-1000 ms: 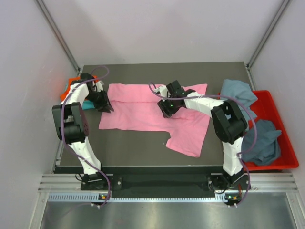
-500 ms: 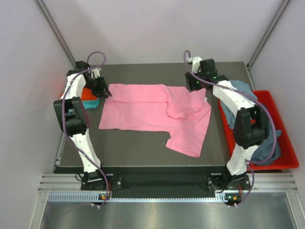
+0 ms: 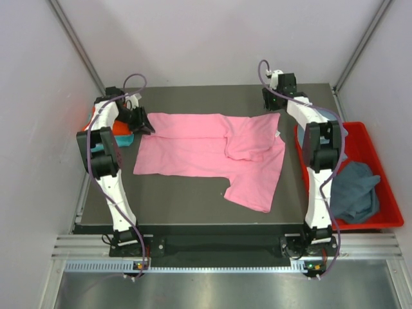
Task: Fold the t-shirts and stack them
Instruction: Fold the tshirt
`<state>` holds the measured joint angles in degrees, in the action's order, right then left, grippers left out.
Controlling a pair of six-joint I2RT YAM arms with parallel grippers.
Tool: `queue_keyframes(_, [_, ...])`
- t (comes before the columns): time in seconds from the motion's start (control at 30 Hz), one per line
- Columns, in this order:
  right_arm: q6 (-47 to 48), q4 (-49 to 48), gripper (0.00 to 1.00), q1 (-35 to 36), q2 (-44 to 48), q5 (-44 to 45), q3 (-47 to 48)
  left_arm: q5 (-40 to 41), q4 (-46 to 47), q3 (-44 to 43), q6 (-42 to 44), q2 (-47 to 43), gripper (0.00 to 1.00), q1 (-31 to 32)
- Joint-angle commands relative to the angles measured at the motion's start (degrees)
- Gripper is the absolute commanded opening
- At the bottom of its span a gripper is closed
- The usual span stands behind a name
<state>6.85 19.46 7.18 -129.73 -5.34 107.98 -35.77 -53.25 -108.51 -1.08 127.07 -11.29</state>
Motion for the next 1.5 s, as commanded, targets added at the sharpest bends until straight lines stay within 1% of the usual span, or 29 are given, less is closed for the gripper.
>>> queue_keyframes(0.0, [0.88,-3.47,0.49,-1.03,-0.08,2.18,4.17,-1.32,-0.01,1.11,2.40,-4.11,0.36,-0.14])
queue_keyframes(0.2, [1.76,-2.15,0.50,-1.73,1.41,3.32,1.71,-1.67,0.43,0.49,1.79,-3.67,0.36,-0.14])
queue_keyframes(0.53, [2.38,0.75,0.51,-2.87,6.60,3.41,-8.48,-3.52,0.87,0.23,1.26,-2.79,0.37,-0.22])
queue_keyframes(0.7, [3.61,0.40,0.51,-3.49,5.46,3.67,-8.76,-3.52,1.31,1.54,1.26,-3.49,0.37,-0.14])
queue_keyframes(0.9, [5.01,-1.18,0.46,-3.40,1.77,3.76,-6.39,-2.55,1.31,3.13,1.17,-4.72,0.37,-0.22])
queue_keyframes(1.0, [4.84,-1.53,0.45,-3.49,0.18,1.92,-4.72,-2.03,1.05,3.92,1.26,-5.16,0.37,-0.14])
queue_keyframes(1.07, [4.31,-1.45,0.40,-3.49,-0.78,-0.19,-3.66,-1.67,1.05,4.53,1.17,-5.60,0.37,-0.14])
queue_keyframes(1.1, [4.05,-1.27,0.33,-3.40,-1.13,-0.63,-3.40,-1.50,0.96,4.71,1.17,-5.86,0.37,-0.14])
queue_keyframes(1.17, [3.44,-1.27,0.26,-3.49,-1.66,-1.95,-2.69,-1.06,0.96,4.88,1.26,-6.04,0.37,-0.05])
queue_keyframes(1.2, [3.43,-1.01,0.21,-3.49,-1.75,-2.39,-2.52,-0.88,0.96,4.97,1.17,-6.21,0.37,-0.14])
queue_keyframes(1.27, [3.17,-1.01,0.14,-3.58,-2.01,-3.09,-2.17,-0.62,1.05,5.06,1.26,-6.39,0.37,-0.05])
queue_keyframes(1.3, [3.17,-1.01,0.09,-3.58,-2.10,-3.35,-1.99,-0.53,1.05,5.06,1.26,-6.39,0.37,-0.14])
queue_keyframes(1.37, [3.17,-1.27,0.01,-3.84,-2.37,-2.57,-1.46,-0.36,0.96,5.15,1.17,-6.48,0.37,0.04])
queue_keyframes(1.47, [3.43,-1.79,0.00,-4.45,-3.16,0.59,0.55,0.08,0.79,5.24,1.26,-6.57,0.37,0.21])
